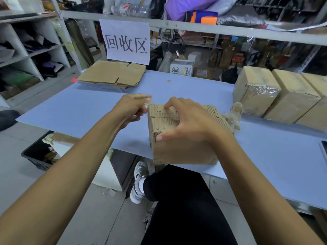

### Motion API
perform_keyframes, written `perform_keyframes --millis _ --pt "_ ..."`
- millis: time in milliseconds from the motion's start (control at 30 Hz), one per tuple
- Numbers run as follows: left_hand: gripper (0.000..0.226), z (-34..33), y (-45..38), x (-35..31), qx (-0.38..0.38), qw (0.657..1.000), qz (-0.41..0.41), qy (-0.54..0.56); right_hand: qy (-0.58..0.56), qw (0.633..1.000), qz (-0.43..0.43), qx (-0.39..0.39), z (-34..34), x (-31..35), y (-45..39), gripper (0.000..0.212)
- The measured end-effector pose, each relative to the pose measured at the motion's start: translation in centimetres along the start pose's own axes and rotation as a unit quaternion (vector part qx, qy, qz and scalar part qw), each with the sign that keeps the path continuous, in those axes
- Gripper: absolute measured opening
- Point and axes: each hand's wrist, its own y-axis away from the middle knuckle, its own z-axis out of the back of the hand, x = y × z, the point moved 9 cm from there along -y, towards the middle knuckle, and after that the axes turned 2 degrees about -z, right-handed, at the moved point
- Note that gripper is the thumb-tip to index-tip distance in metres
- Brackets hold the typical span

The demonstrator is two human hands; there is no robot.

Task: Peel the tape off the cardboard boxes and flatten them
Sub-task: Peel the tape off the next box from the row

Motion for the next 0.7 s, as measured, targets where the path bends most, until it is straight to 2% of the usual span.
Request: perform_keyframes --millis 100,200,267,367,433,533,600,700 --pt "0.018 0.2 0.2 -1.1 -0.004 0.996 -0.036 -0.079 -0.002 1.000 -0.003 -0.002 0.0 0.0 -0.1 0.084" --pt "0.049 0.5 1.2 -3.3 -0.058 0.956 -0.138 -0.252 0.000 1.000 -0.006 -0.002 0.0 -0.1 -0.2 0.085" --pt "0.066 0.2 1.8 -3.3 -0.037 0.944 -0.156 -0.288 0.000 1.000 -0.008 0.001 -0.1 -0.2 -0.3 0.085" --pt "0.072 -0.2 1.8 -1.6 0.036 0.962 -0.103 -0.251 0.005 1.000 -0.007 -0.001 -0.1 -0.3 -0.4 0.086" --pt "0.065 -0.6 1.8 -0.8 0.066 0.979 -0.072 -0.179 0.010 1.000 -0.005 0.001 -0.2 -0.2 -0.4 0.086" --pt "0.051 -1.7 2.0 -1.5 0.127 0.985 -0.085 -0.086 0.007 1.000 -0.008 0.005 -0.1 -0.1 -0.3 0.086" --pt "0.038 -1.0 1.9 -2.7 0.103 0.986 -0.115 -0.064 0.002 1.000 -0.014 0.005 0.0 -0.2 -0.3 0.086" --pt "0.023 2.5 1.0 -3.8 -0.022 0.989 -0.139 -0.054 -0.007 1.000 -0.015 0.004 0.1 -0.4 -0.3 0.085"
